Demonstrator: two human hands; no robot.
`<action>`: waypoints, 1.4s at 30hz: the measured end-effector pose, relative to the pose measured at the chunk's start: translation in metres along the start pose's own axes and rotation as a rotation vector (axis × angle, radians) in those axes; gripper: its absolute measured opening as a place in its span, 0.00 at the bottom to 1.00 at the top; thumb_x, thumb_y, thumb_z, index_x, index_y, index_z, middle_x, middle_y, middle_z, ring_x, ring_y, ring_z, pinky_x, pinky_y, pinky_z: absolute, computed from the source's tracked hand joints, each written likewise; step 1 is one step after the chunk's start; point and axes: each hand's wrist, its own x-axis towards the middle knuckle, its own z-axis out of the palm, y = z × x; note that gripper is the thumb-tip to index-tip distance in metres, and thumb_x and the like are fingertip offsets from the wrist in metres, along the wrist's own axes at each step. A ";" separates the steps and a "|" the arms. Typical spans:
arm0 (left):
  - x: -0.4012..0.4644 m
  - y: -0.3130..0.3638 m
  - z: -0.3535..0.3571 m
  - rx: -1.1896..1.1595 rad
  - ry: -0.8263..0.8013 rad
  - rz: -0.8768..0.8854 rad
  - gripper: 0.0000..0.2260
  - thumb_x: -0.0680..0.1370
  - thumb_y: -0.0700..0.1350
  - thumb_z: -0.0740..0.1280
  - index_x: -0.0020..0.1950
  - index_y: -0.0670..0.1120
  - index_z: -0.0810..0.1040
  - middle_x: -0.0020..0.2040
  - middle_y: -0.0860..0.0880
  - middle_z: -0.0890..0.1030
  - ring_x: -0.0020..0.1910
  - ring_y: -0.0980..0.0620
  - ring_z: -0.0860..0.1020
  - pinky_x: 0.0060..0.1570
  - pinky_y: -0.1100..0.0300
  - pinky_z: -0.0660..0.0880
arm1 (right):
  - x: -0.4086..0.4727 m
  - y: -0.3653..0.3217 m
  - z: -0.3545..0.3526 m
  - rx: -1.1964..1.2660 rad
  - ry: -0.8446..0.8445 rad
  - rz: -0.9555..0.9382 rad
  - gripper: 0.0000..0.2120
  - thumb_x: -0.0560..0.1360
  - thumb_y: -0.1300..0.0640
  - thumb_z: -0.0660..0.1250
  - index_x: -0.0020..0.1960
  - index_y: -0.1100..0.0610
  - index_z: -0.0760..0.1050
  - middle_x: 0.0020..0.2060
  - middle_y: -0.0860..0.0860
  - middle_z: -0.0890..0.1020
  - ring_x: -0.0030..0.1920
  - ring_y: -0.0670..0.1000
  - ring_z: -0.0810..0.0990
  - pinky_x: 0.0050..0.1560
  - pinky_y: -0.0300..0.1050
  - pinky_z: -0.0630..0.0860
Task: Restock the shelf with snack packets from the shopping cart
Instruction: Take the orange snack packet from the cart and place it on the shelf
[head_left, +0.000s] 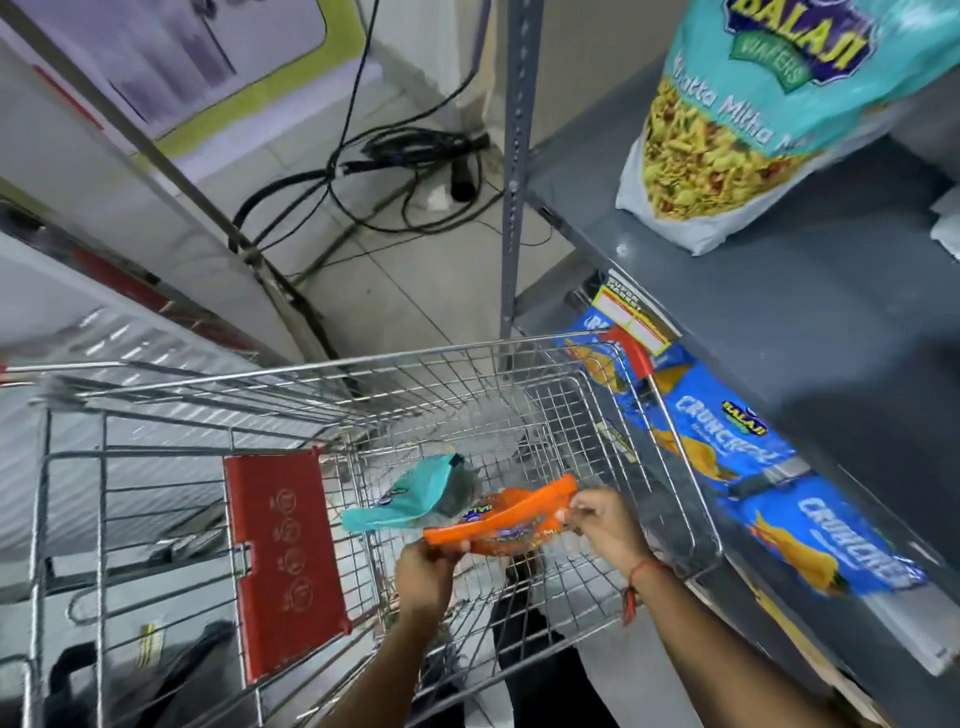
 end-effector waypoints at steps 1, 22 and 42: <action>-0.002 0.005 -0.002 -0.021 -0.004 0.021 0.06 0.70 0.45 0.73 0.34 0.50 0.79 0.30 0.56 0.80 0.31 0.58 0.77 0.25 0.73 0.70 | -0.005 -0.004 -0.003 0.003 0.024 -0.008 0.10 0.68 0.56 0.73 0.30 0.56 0.77 0.28 0.48 0.81 0.31 0.47 0.79 0.34 0.39 0.72; -0.191 0.285 -0.122 -0.262 -0.370 1.026 0.12 0.72 0.45 0.71 0.37 0.36 0.79 0.33 0.44 0.81 0.30 0.57 0.74 0.35 0.59 0.72 | -0.310 -0.208 -0.152 0.488 0.924 -0.471 0.03 0.68 0.63 0.73 0.40 0.61 0.80 0.25 0.45 0.82 0.26 0.37 0.77 0.28 0.31 0.74; -0.339 0.366 -0.104 -0.271 -0.751 1.141 0.08 0.70 0.47 0.73 0.33 0.48 0.79 0.41 0.47 0.85 0.43 0.49 0.82 0.48 0.53 0.77 | -0.469 -0.219 -0.216 0.558 1.177 -0.501 0.08 0.69 0.61 0.73 0.32 0.55 0.82 0.30 0.45 0.85 0.38 0.47 0.81 0.41 0.41 0.76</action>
